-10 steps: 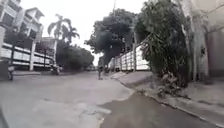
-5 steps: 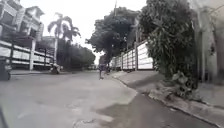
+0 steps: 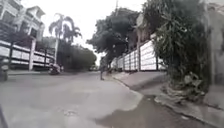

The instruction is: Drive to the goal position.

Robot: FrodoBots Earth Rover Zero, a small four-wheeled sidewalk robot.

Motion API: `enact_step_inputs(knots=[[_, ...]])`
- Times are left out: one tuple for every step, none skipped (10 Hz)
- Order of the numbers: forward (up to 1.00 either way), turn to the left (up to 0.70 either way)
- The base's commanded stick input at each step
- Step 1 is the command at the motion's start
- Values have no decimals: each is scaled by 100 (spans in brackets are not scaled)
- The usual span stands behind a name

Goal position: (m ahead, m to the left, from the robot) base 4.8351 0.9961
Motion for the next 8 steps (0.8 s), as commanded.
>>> enact_step_inputs(knots=[[50, 0], [50, 0], [50, 0], [50, 0], [50, 0], [50, 0], [50, 0], [50, 0]])
